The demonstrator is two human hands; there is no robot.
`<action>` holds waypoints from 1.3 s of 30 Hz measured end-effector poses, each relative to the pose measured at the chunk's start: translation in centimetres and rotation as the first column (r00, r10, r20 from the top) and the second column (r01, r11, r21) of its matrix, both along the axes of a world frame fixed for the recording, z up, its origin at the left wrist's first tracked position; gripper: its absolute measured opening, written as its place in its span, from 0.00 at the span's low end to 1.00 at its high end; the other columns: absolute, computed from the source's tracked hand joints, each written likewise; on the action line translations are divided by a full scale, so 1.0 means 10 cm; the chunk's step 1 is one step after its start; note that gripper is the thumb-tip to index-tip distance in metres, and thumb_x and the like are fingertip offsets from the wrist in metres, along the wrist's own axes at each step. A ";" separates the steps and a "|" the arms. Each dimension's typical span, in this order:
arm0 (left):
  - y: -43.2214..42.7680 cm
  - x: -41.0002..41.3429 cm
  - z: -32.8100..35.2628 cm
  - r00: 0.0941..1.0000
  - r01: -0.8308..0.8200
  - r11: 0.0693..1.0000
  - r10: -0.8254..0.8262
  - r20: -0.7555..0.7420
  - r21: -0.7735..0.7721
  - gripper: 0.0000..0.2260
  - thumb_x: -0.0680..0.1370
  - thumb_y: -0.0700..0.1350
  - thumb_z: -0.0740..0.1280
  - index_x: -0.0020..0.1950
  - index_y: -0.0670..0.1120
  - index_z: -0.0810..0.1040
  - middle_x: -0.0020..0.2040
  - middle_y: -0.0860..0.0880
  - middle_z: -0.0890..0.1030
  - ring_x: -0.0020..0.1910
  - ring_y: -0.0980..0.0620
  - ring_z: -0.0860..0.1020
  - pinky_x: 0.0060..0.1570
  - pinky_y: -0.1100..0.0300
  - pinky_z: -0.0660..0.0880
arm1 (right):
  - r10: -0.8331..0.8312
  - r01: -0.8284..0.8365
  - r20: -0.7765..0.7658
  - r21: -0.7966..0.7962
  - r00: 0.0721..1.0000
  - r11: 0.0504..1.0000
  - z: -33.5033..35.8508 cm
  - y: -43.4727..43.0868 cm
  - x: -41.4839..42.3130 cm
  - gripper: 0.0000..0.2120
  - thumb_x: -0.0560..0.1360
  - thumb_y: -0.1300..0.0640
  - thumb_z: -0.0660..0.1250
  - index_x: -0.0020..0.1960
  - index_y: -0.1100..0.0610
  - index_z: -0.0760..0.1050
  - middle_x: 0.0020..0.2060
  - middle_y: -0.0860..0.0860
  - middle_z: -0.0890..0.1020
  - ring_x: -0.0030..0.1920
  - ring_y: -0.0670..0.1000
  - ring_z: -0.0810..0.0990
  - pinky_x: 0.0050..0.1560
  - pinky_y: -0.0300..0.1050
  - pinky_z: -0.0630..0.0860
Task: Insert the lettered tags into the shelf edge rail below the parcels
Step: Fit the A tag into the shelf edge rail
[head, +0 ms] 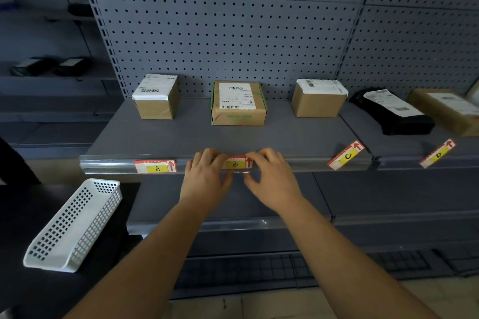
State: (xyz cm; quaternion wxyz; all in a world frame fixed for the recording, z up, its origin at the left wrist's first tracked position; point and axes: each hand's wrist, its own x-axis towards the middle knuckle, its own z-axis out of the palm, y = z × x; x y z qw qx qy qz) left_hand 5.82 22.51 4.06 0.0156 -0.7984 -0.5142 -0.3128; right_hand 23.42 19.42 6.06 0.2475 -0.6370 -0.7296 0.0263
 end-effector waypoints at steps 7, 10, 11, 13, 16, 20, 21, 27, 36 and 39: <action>0.02 0.00 -0.01 1.000 -0.015 1.000 0.015 0.002 -0.006 0.12 0.74 0.48 0.68 0.56 0.47 0.78 0.52 0.46 0.75 0.52 0.45 0.73 0.53 0.47 0.72 | -0.012 0.012 0.006 0.005 1.000 1.000 -0.02 0.03 -0.01 0.21 0.73 0.47 0.68 0.64 0.49 0.73 0.53 0.47 0.71 0.54 0.50 0.70 0.56 0.49 0.72; 0.03 0.01 0.01 1.000 -0.019 1.000 0.020 0.014 -0.022 0.12 0.74 0.48 0.68 0.55 0.47 0.77 0.52 0.46 0.75 0.51 0.45 0.72 0.53 0.47 0.72 | -0.024 0.024 -0.004 -0.004 1.000 1.000 -0.01 0.05 -0.02 0.20 0.73 0.46 0.68 0.64 0.48 0.73 0.53 0.47 0.71 0.54 0.50 0.70 0.55 0.48 0.72; 0.04 0.01 0.02 1.000 -0.019 1.000 0.019 0.017 -0.022 0.12 0.73 0.48 0.68 0.55 0.46 0.78 0.51 0.46 0.75 0.51 0.45 0.72 0.52 0.47 0.72 | -0.025 0.025 -0.012 -0.010 1.000 1.000 -0.01 0.06 -0.03 0.20 0.73 0.46 0.68 0.63 0.48 0.74 0.53 0.47 0.71 0.54 0.50 0.70 0.55 0.48 0.73; 0.05 0.02 0.03 1.000 -0.019 1.000 0.019 0.016 -0.020 0.11 0.74 0.48 0.68 0.54 0.46 0.78 0.50 0.46 0.74 0.50 0.46 0.72 0.51 0.48 0.72 | -0.022 0.021 -0.019 -0.019 1.000 1.000 0.01 0.07 -0.03 0.18 0.73 0.46 0.68 0.61 0.48 0.75 0.52 0.47 0.71 0.54 0.51 0.70 0.54 0.50 0.73; 0.06 0.01 0.02 1.000 -0.023 1.000 0.024 0.020 -0.014 0.10 0.73 0.48 0.69 0.53 0.46 0.79 0.50 0.47 0.74 0.49 0.46 0.72 0.50 0.48 0.72 | -0.019 0.018 -0.015 -0.025 1.000 1.000 0.01 0.08 -0.02 0.18 0.72 0.46 0.69 0.61 0.49 0.75 0.52 0.48 0.71 0.54 0.51 0.70 0.55 0.51 0.73; 0.05 0.01 -0.01 1.000 -0.020 1.000 0.020 0.012 -0.007 0.11 0.72 0.47 0.70 0.53 0.46 0.79 0.49 0.47 0.74 0.49 0.45 0.72 0.50 0.46 0.72 | -0.019 0.019 0.010 -0.011 1.000 1.000 -0.05 0.07 -0.01 0.20 0.71 0.47 0.69 0.61 0.50 0.74 0.53 0.48 0.70 0.54 0.52 0.69 0.55 0.51 0.73; 0.05 0.01 -0.01 1.000 -0.020 1.000 0.020 0.007 -0.009 0.11 0.72 0.47 0.70 0.53 0.47 0.79 0.49 0.47 0.74 0.49 0.45 0.72 0.51 0.46 0.72 | -0.016 0.016 0.013 -0.005 1.000 1.000 -0.05 0.07 -0.01 0.20 0.71 0.47 0.70 0.61 0.50 0.74 0.53 0.49 0.70 0.54 0.52 0.69 0.56 0.51 0.73; 0.04 -0.01 0.01 1.000 -0.009 1.000 0.009 -0.003 -0.007 0.12 0.72 0.47 0.70 0.54 0.47 0.79 0.50 0.47 0.75 0.49 0.46 0.73 0.51 0.47 0.72 | 0.002 -0.002 0.010 0.001 1.000 1.000 -0.05 0.05 0.00 0.21 0.72 0.47 0.68 0.64 0.49 0.73 0.53 0.48 0.70 0.55 0.51 0.69 0.57 0.49 0.72; 0.04 -0.03 -0.01 1.000 0.018 1.000 -0.018 -0.013 0.024 0.11 0.72 0.45 0.70 0.53 0.45 0.79 0.50 0.47 0.76 0.48 0.46 0.73 0.49 0.47 0.73 | -0.001 0.001 0.020 -0.002 1.000 1.000 -0.07 0.03 0.00 0.22 0.71 0.46 0.69 0.63 0.51 0.74 0.54 0.48 0.70 0.55 0.51 0.68 0.57 0.49 0.72; 0.03 -0.05 0.01 0.999 0.029 1.000 -0.029 -0.020 0.005 0.12 0.72 0.45 0.70 0.54 0.46 0.78 0.51 0.47 0.76 0.49 0.46 0.73 0.50 0.48 0.72 | -0.005 0.005 0.021 -0.011 1.000 1.000 -0.05 0.04 -0.01 0.22 0.71 0.46 0.70 0.64 0.50 0.73 0.54 0.48 0.69 0.55 0.51 0.68 0.57 0.49 0.72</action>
